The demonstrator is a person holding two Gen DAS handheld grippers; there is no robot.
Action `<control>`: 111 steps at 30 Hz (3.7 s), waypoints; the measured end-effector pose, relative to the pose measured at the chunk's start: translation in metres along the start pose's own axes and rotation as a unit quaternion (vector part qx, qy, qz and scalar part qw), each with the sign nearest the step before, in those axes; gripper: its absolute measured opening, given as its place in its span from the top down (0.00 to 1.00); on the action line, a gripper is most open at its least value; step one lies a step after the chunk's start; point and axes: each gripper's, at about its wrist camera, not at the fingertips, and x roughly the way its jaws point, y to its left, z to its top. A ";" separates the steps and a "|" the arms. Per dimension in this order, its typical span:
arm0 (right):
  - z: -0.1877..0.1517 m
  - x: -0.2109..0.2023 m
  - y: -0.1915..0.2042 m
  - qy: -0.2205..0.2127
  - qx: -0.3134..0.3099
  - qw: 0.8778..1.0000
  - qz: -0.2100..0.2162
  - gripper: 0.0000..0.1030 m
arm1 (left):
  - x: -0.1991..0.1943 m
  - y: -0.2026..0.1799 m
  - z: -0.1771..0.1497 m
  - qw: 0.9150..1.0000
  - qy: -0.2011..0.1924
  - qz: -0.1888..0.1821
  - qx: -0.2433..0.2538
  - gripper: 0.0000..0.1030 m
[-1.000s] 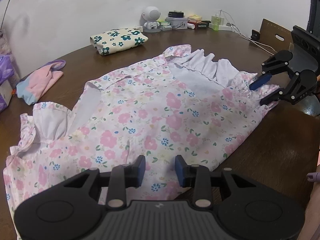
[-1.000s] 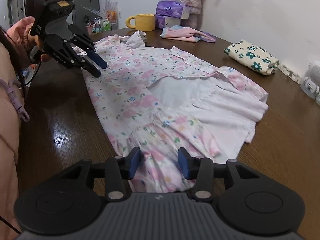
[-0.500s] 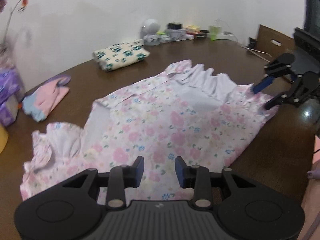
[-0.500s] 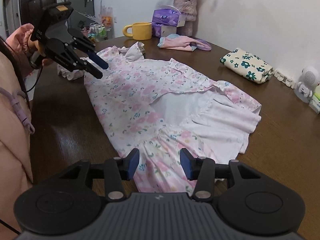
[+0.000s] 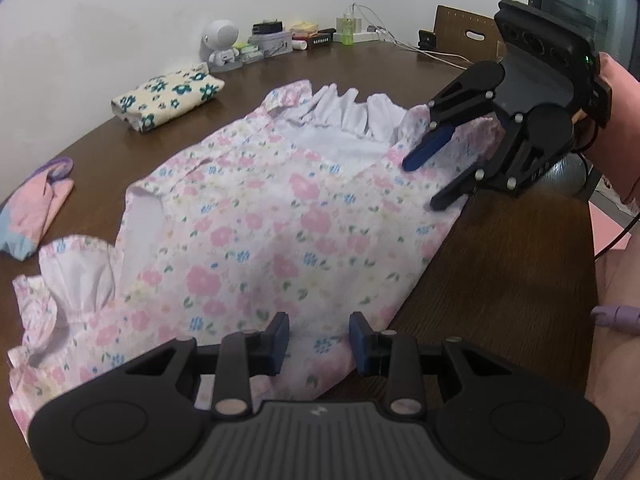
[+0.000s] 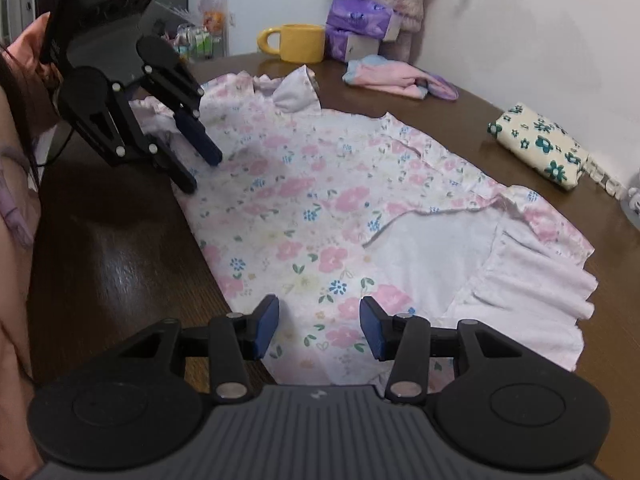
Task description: Fold clothes
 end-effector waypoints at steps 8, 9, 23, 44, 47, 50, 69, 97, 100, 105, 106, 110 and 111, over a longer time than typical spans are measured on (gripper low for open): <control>-0.020 -0.017 -0.021 0.018 0.030 0.999 -0.020 0.55 | -0.015 0.016 -0.017 1.000 -0.001 0.016 -0.026 0.70; -0.024 -0.020 -0.025 0.017 0.037 0.999 -0.021 0.55 | -0.017 0.019 -0.020 0.999 -0.001 0.018 -0.032 0.70; -0.041 -0.048 -0.045 -0.031 0.096 0.995 -0.007 0.37 | -0.052 0.014 -0.030 0.993 -0.059 0.064 -0.077 0.65; 0.084 0.046 0.142 -0.041 -0.075 0.995 -0.047 0.01 | -0.170 -0.004 -0.136 0.976 -0.059 0.195 -0.071 0.06; 0.093 0.064 0.157 -0.019 -0.106 0.992 -0.060 0.03 | -0.166 0.007 -0.145 0.981 -0.028 0.186 -0.035 0.19; 0.102 0.078 0.169 -0.003 -0.134 0.989 -0.068 0.08 | -0.162 0.017 -0.154 0.984 0.003 0.176 0.001 0.33; 0.134 0.115 0.198 0.043 -0.238 0.969 -0.047 0.53 | -0.122 0.019 -0.146 0.937 0.010 0.067 0.343 0.48; 0.156 0.127 0.109 0.040 0.026 0.998 0.027 0.92 | -0.116 0.132 -0.121 0.994 -0.061 0.025 -0.083 0.97; 0.153 0.131 0.108 0.037 0.034 0.998 0.027 0.92 | -0.111 0.137 -0.123 0.993 -0.063 0.021 -0.098 0.97; 0.151 0.135 0.104 0.030 0.045 0.998 0.018 0.91 | -0.107 0.140 -0.122 0.993 -0.055 0.033 -0.101 0.97; 0.150 0.136 0.104 0.029 0.046 0.998 0.015 0.91 | -0.106 0.141 -0.122 0.993 -0.052 0.037 -0.102 0.97; 0.149 0.139 0.104 0.024 0.043 0.999 0.013 0.90 | -0.101 0.142 -0.121 0.993 -0.042 0.046 -0.103 0.97; 0.149 0.139 0.104 0.024 0.042 0.999 0.013 0.90 | -0.101 0.142 -0.121 0.993 -0.039 0.047 -0.101 0.97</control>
